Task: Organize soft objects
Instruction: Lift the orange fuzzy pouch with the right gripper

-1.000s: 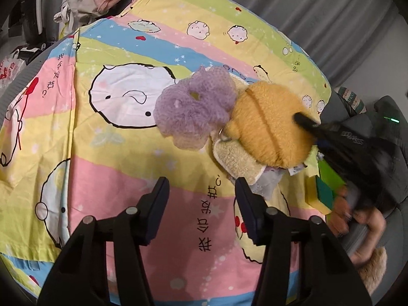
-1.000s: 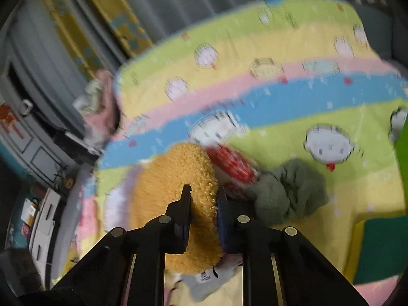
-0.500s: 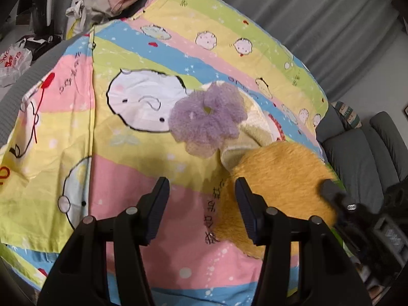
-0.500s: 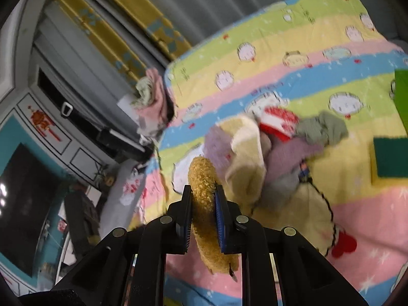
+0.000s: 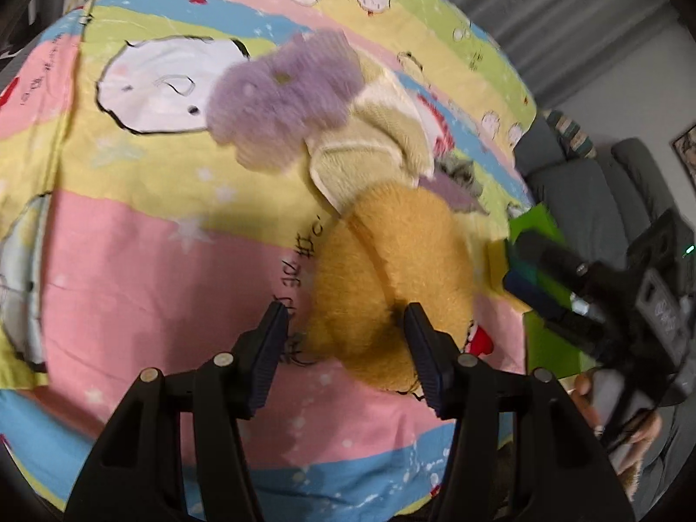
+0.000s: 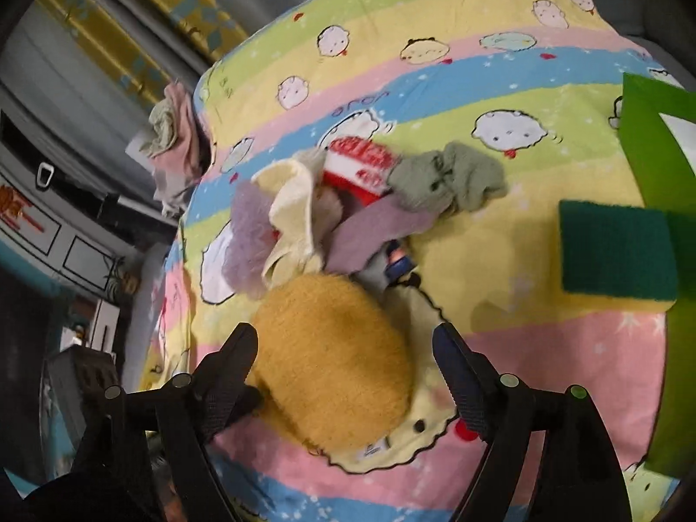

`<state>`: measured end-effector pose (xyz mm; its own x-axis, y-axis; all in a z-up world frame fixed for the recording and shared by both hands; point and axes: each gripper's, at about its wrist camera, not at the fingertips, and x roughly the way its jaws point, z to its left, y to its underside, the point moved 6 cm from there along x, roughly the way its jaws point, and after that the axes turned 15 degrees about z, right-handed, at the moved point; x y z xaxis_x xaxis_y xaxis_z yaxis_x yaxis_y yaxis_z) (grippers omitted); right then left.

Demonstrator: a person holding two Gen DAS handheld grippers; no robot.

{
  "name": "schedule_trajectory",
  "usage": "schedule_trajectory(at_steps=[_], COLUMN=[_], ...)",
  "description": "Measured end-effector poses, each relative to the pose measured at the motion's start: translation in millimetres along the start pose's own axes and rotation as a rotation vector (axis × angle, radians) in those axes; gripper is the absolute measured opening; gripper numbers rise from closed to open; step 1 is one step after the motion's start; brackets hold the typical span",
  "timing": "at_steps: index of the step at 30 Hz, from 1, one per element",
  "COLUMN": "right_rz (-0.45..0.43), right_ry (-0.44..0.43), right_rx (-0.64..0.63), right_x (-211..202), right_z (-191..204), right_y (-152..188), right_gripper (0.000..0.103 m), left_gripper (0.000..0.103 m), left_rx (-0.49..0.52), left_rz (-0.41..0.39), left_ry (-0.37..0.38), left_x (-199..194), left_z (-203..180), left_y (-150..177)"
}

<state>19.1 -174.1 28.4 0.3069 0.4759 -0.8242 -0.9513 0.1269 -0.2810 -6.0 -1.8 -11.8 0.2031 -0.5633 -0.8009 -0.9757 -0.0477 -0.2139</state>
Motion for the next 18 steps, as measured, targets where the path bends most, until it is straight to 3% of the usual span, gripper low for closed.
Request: schedule_trajectory(at_steps=[6, 12, 14, 16, 18], right_rz=[0.074, 0.143, 0.176, 0.176, 0.165], right_ry=[-0.021, -0.002, -0.089, -0.111, -0.144], right_rx=[-0.042, -0.018, -0.018, -0.006, 0.011], right_x=[31, 67, 72, 73, 70], right_z=[6, 3, 9, 10, 11], right_y=[-5, -4, 0, 2, 5], right_gripper=[0.084, 0.083, 0.073, 0.066, 0.051], left_gripper=[0.053, 0.041, 0.038, 0.037, 0.037], left_rx=[0.009, 0.038, 0.053, 0.067, 0.088], left_rz=[0.020, -0.003, -0.008, -0.015, -0.031], left_ry=[-0.044, -0.071, -0.060, -0.057, -0.085], left_x=[22, 31, 31, 29, 27], left_z=[-12, -17, -18, -21, -25], left_y=[-2, -10, -11, -9, -9])
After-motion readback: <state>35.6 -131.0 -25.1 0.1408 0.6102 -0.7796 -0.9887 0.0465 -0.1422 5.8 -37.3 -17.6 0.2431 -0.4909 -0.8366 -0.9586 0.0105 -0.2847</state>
